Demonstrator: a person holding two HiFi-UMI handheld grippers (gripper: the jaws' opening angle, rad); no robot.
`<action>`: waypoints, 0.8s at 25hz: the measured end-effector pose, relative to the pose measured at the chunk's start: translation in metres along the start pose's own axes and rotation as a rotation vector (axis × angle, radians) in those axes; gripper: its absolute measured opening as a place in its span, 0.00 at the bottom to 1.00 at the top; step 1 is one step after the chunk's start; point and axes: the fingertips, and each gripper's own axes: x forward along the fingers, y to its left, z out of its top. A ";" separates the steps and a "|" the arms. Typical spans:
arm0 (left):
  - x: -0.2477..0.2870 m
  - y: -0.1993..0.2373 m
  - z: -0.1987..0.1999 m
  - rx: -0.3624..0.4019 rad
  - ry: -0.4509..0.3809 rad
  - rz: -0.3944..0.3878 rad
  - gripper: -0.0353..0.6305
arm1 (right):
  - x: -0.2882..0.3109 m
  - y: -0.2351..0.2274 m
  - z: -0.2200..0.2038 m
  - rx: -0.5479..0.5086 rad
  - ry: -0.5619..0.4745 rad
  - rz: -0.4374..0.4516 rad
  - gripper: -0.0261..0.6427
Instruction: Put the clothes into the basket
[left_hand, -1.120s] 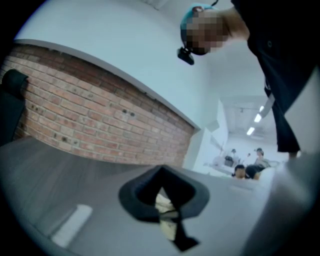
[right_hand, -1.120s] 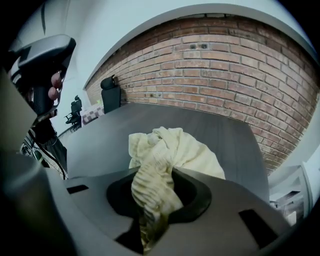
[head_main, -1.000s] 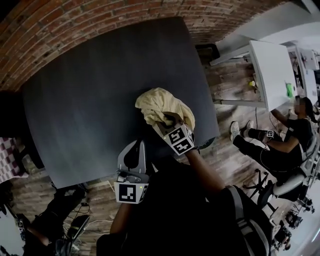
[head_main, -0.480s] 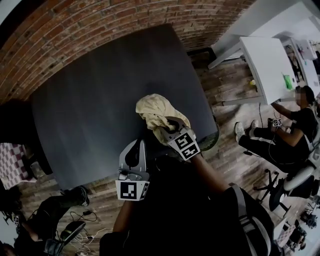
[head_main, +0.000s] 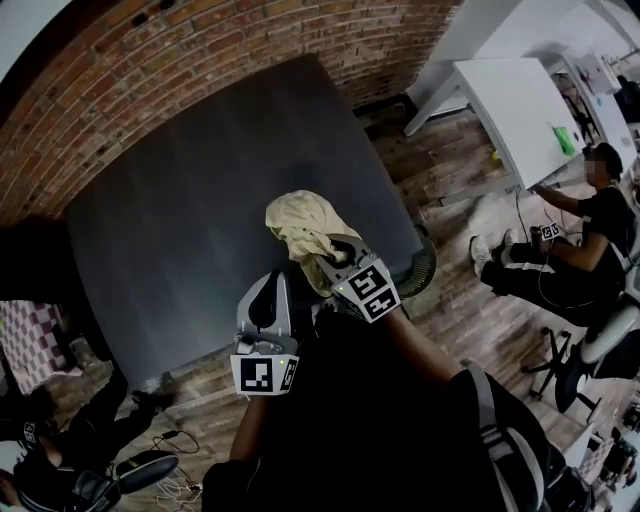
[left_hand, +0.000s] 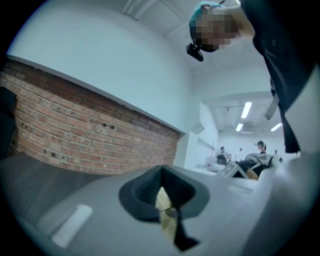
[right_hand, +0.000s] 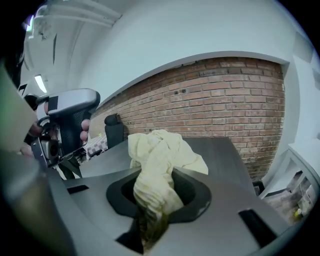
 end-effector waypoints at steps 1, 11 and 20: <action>-0.002 -0.003 0.000 0.004 0.000 0.002 0.06 | -0.004 0.000 -0.001 0.000 -0.005 -0.003 0.17; -0.013 -0.027 0.009 0.020 0.003 0.000 0.06 | -0.039 -0.002 -0.001 0.014 -0.059 -0.052 0.17; -0.016 -0.032 0.006 0.011 0.013 -0.129 0.06 | -0.064 0.006 -0.002 0.042 -0.081 -0.174 0.17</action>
